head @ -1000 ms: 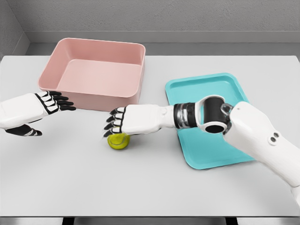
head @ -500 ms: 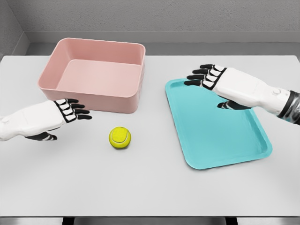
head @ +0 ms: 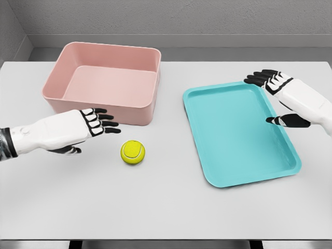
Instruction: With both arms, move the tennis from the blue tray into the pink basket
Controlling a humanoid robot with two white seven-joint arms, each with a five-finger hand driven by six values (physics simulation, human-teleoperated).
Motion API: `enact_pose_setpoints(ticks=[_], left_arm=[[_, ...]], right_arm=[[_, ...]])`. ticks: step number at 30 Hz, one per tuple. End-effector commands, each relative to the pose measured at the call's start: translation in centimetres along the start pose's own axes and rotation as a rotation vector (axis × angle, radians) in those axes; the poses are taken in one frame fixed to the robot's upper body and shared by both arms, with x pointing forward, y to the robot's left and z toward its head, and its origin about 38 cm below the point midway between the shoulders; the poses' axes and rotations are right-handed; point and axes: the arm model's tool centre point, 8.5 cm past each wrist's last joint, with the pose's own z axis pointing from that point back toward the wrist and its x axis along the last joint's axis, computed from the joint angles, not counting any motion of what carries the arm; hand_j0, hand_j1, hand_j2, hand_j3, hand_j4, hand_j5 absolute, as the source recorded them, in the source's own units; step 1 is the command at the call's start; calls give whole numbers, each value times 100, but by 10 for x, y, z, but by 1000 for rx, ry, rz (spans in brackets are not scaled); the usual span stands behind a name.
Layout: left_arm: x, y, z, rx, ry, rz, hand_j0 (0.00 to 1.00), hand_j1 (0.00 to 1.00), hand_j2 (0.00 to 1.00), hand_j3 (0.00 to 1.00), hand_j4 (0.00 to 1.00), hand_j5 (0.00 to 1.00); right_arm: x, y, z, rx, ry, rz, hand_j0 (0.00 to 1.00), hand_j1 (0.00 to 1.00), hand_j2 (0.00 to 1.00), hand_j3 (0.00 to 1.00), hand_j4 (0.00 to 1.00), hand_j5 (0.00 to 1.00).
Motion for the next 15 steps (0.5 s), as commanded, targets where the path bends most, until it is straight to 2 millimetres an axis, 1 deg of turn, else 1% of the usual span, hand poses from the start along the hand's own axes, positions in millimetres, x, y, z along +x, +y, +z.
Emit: enact_pose_setpoints(ticks=[1, 3, 5, 9, 11, 15], left_arm=[[13, -15, -16, -21, -46, 26, 100, 100, 100, 100, 100, 100], [16, -16, -24, -25, -67, 21, 100, 100, 100, 100, 100, 100], [22, -15, -38, -28, -101, -1, 100, 100, 100, 100, 100, 100], [27, -12, -54, -31, -141, -21, 100, 100, 100, 100, 100, 100], [27, -10, -58, -36, -152, -29, 100, 100, 100, 100, 100, 100], [27, -8, -58, -33, -155, -29, 100, 100, 100, 100, 100, 100]], right_arm=[[-2, 1, 1, -7, 6, -14, 100, 100, 100, 100, 100, 100], [-5, 3, 2, -5, 15, -23, 100, 100, 100, 100, 100, 100], [-5, 5, 1, -11, 14, -30, 100, 100, 100, 100, 100, 100], [-6, 6, 1, -8, 19, -33, 100, 100, 100, 100, 100, 100], [-7, 7, 1, -9, 20, -35, 100, 100, 100, 100, 100, 100], [-7, 7, 1, -8, 21, -37, 100, 100, 100, 100, 100, 100]])
